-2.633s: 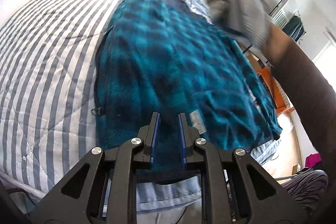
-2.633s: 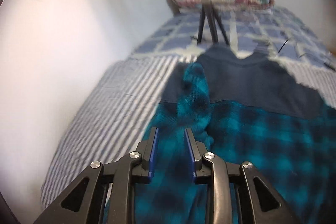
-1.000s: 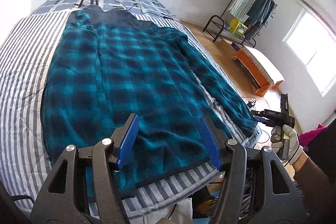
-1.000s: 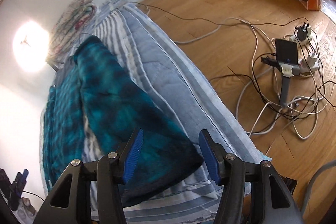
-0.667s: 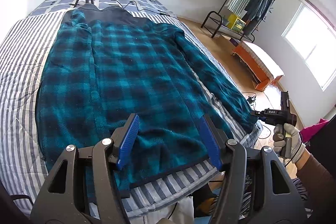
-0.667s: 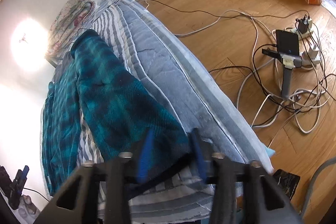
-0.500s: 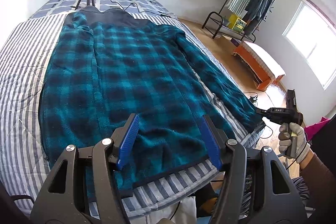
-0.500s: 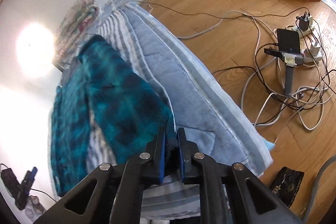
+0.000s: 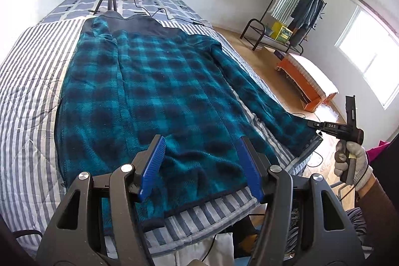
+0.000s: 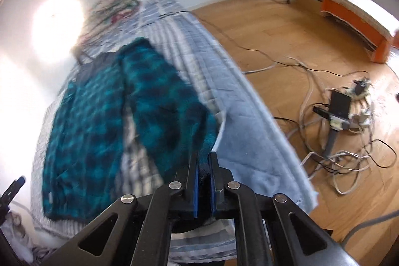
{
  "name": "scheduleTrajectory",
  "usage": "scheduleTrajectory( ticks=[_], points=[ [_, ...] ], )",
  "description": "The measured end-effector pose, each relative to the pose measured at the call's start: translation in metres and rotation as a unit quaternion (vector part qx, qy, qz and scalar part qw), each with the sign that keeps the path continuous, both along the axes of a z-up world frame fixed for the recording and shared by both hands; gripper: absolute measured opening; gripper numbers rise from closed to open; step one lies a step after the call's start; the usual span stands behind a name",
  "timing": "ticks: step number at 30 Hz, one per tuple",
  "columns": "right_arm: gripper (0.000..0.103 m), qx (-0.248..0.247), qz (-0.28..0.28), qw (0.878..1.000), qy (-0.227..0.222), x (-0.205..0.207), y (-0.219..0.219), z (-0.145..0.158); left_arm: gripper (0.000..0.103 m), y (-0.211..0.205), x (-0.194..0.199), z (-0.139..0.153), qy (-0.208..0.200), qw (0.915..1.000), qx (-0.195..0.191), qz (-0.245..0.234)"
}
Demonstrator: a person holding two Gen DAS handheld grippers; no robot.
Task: Fold large clothes
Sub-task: 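Lift the sleeve across the shirt body and open the right gripper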
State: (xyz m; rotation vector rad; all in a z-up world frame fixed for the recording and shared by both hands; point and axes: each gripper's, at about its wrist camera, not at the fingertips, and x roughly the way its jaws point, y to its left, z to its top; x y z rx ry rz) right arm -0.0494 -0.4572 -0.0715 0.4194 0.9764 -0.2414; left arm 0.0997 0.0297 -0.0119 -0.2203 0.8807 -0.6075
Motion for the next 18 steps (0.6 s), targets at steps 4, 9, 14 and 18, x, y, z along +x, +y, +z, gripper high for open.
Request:
scheduleTrajectory(
  ticks=[4,9,14,18],
  points=[
    [0.005,0.016,-0.007,1.0,-0.002,-0.006,-0.019,-0.001,0.062,0.001,-0.001,0.002,-0.003,1.0,-0.002,-0.003],
    [0.005,-0.007,-0.008,1.0,0.005,-0.008,-0.02,-0.002,0.062,-0.005,-0.001,0.002,-0.003,0.9999,-0.002,-0.011],
    [0.005,-0.049,0.011,0.999,0.003,-0.005,-0.008,0.006,0.062,-0.011,-0.003,0.001,-0.005,0.9997,0.004,-0.022],
    [0.005,-0.003,0.028,0.999,-0.03,-0.005,0.004,0.018,0.062,-0.014,-0.003,-0.003,-0.001,0.9997,0.005,-0.025]
  ],
)
